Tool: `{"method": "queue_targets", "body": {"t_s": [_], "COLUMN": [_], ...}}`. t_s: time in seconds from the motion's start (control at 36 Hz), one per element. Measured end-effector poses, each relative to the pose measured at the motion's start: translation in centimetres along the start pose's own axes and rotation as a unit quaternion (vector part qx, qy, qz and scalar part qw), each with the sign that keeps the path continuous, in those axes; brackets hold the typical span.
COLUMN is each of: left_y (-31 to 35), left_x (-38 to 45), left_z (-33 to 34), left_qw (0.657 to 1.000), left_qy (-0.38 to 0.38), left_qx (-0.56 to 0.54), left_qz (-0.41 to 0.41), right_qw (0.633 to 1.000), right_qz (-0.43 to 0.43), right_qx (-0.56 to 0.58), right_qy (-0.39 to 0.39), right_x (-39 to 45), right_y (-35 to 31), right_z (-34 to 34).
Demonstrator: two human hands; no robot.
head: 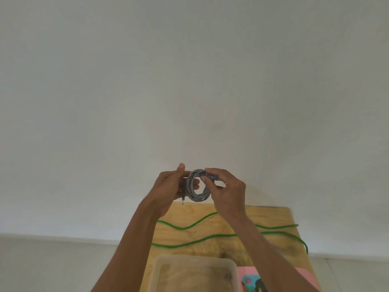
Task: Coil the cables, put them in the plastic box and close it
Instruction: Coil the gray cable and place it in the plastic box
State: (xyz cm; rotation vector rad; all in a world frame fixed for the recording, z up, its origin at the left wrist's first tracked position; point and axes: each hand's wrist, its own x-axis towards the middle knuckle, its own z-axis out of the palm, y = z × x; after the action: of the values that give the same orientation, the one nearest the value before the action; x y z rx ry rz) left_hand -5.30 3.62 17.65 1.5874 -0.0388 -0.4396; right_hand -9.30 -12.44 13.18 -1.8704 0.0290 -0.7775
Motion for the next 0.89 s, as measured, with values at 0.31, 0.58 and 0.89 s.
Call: {"method": "queue_targets", "body": {"t_s": [0.31,0.58,0.89], "left_y": [-7.0,-19.2,-28.1], "left_x": [-1.0,-2.7,-6.0], "left_z": [-3.2,-6.7,-6.8], "left_qw": [0.997,0.964,0.964], "left_qy": [0.026,0.179,0.131], "left_qx": [0.007,0.196,0.229], "left_qz": [-0.067,-0.021,0.022], "right_qw": [0.993,0.968,0.927], "right_qz": [0.105,0.227,0.339], "right_qx": [-0.012,-0.072,-0.136], "right_qy": [-0.043,-0.08,-0.088], "right_x": [-7.2,-18.0,-24.6], "right_y": [2.3,6.3,9.7], "right_z": [2.9,5.6,9.1]}}
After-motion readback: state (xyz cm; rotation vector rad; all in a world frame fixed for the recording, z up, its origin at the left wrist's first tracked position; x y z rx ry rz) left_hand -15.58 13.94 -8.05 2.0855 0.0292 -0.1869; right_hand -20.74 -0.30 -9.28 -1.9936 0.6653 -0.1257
